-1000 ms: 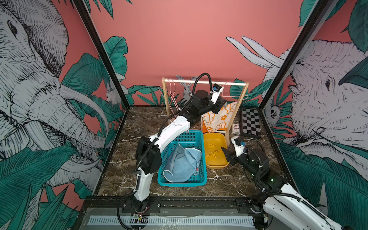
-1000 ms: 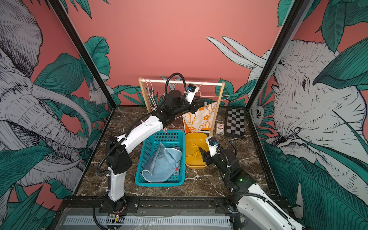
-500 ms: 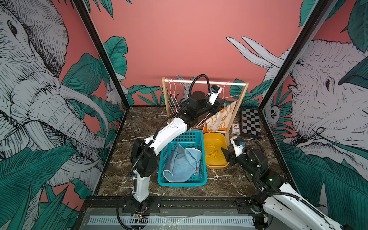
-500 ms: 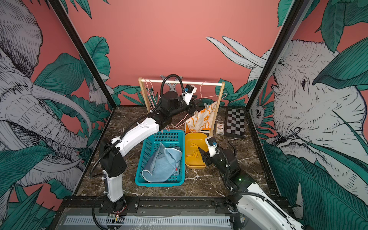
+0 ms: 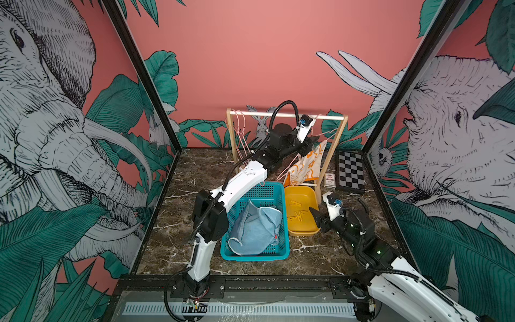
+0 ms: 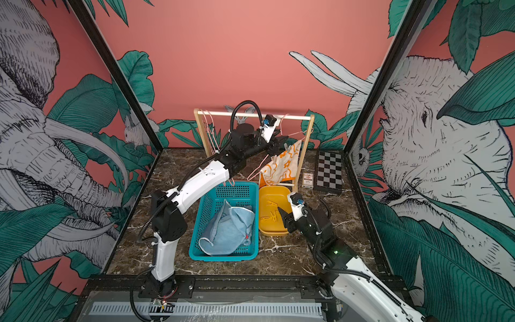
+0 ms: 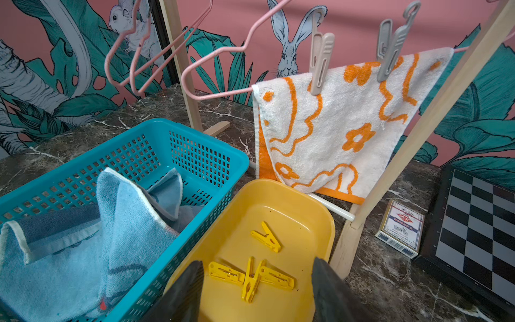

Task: Remove the clothespins securing towels to the hanger
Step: Pick up the hanger from the clothesline.

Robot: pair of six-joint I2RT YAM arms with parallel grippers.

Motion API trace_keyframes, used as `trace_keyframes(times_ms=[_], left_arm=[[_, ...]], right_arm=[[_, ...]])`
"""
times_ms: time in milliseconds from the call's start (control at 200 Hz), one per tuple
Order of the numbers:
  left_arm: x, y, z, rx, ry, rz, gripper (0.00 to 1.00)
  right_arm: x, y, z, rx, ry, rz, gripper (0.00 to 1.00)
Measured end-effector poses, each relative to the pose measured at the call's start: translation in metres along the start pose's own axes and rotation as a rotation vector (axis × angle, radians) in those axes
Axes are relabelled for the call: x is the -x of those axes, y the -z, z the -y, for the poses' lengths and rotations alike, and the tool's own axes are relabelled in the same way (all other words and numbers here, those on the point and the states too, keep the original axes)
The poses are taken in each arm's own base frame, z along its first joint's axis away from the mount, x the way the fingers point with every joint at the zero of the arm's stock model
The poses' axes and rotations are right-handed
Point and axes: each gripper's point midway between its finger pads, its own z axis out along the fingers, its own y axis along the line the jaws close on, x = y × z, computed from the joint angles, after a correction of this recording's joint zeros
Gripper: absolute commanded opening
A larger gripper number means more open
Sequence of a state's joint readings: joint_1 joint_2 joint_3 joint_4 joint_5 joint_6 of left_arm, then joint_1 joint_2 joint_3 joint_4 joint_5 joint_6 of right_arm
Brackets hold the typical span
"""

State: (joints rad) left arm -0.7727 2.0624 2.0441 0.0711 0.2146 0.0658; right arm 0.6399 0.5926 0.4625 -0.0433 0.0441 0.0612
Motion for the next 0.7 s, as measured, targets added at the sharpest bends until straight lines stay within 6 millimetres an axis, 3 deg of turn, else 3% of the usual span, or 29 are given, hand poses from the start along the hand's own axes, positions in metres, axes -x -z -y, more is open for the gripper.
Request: trace_keyframes(times_ms=[220, 445, 700], left_arm=[[-0.015, -0.008, -0.001, 0.001, -0.001, -0.030, 0.26], [-0.011, -0.008, -0.002, 0.004, -0.011, -0.022, 0.11], [-0.008, -0.008, -0.004, 0.015, -0.028, -0.018, 0.03]], right_arm=[[0.000, 0.000, 0.000, -0.002, 0.000, -0.001, 0.61], [0.000, 0.000, 0.001, -0.003, 0.000, -0.001, 0.62], [0.000, 0.000, 0.002, -0.007, -0.001, -0.001, 0.62]])
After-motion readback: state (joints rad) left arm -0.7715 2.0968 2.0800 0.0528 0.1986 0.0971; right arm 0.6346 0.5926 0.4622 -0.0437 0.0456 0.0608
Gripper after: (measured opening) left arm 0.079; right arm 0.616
